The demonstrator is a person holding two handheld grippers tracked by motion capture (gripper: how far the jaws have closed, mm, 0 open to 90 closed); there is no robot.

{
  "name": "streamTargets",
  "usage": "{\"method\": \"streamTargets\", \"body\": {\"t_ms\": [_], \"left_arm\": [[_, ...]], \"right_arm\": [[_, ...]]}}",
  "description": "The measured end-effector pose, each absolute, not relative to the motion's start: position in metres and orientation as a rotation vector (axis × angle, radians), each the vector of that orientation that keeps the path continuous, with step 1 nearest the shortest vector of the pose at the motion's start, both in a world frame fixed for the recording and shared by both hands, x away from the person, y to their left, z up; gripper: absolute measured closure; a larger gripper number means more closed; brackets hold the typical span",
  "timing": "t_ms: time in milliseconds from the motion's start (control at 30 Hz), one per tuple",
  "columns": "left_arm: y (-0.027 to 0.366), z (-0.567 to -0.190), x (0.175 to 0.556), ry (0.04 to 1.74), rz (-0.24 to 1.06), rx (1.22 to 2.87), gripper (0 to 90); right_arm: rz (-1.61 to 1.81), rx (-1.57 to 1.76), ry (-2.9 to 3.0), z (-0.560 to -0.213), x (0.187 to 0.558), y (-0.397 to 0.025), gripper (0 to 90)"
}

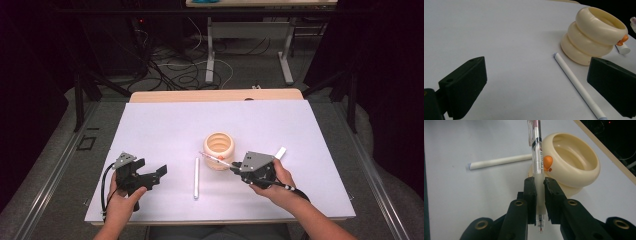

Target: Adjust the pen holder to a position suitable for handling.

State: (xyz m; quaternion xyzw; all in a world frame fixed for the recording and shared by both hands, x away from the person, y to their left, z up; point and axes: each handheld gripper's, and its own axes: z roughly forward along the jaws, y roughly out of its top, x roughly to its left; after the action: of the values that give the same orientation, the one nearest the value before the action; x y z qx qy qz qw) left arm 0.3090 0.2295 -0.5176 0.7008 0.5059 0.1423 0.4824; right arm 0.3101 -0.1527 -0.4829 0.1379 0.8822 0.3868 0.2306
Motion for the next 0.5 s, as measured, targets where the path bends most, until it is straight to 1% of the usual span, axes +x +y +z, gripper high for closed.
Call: {"method": "streamTargets", "body": {"t_ms": [233,500], "left_arm": [[0.223,-0.517,0.308,1.198,0.350,1.739,2.8],[0.218,-0.514,0.308,1.161,0.370,1.756,2.3]], "right_arm": [[0.919,0.241,2.388,-0.487,0.303,-0.143,80.7],[0.785,0.121,2.341,-0.482,0.295,-0.136,80.7]]}}
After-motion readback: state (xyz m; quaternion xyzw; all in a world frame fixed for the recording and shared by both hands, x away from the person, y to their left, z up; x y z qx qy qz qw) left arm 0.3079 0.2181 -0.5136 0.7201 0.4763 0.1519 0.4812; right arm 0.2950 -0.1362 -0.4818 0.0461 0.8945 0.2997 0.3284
